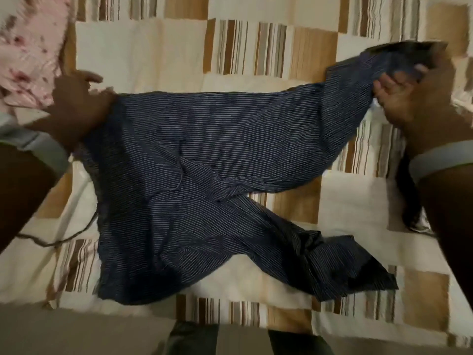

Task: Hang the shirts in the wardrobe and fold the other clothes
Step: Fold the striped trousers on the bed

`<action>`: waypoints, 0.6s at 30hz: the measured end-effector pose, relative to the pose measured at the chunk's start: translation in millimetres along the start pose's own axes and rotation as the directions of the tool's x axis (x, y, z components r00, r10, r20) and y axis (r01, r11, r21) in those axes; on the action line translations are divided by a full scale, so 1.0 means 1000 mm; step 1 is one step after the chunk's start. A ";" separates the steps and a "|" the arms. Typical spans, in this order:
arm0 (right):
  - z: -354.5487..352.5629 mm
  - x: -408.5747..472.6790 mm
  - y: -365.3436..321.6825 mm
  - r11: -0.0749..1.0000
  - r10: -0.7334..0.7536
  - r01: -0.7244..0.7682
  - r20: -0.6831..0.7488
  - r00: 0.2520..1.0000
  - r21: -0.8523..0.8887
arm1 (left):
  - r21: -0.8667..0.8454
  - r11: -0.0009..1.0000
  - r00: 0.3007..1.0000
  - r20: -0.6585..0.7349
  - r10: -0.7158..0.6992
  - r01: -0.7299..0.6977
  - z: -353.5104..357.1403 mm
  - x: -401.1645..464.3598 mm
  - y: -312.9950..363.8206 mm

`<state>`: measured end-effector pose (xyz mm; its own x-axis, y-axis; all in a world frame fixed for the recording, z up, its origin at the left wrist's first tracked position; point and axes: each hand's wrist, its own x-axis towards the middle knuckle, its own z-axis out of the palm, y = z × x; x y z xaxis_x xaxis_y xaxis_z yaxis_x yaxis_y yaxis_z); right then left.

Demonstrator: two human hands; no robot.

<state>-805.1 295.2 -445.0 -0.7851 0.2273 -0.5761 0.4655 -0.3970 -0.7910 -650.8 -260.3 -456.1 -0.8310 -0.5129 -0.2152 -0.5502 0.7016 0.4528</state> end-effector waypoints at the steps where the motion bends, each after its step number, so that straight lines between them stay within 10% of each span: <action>1: -0.003 0.004 0.004 0.994 0.026 -0.023 0.027 0.999 -0.111 | 0.017 0.999 0.998 -0.019 0.052 -0.052 0.008 -0.010 0.011; 6: -0.027 -0.063 0.069 0.617 -0.311 0.141 -0.076 0.947 -0.774 | 0.133 0.976 0.977 -0.104 0.187 -0.173 0.041 -0.103 0.028; 12: -0.060 -0.199 0.153 0.360 -0.105 0.230 0.205 0.973 -0.904 | -0.303 0.887 0.894 -0.175 -0.412 0.349 0.048 -0.238 -0.051; 18: 0.002 -0.266 0.195 0.191 -0.205 0.596 0.562 0.801 -0.780 | -0.244 0.808 0.839 0.059 -0.540 0.537 0.044 -0.288 -0.089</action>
<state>-505.9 155.8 -446.0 -0.9543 -0.2356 -0.1836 -0.0601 0.7536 -0.6546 -366.1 -153.4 -473.0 -0.4050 -0.7804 -0.4764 -0.8709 0.1706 0.4609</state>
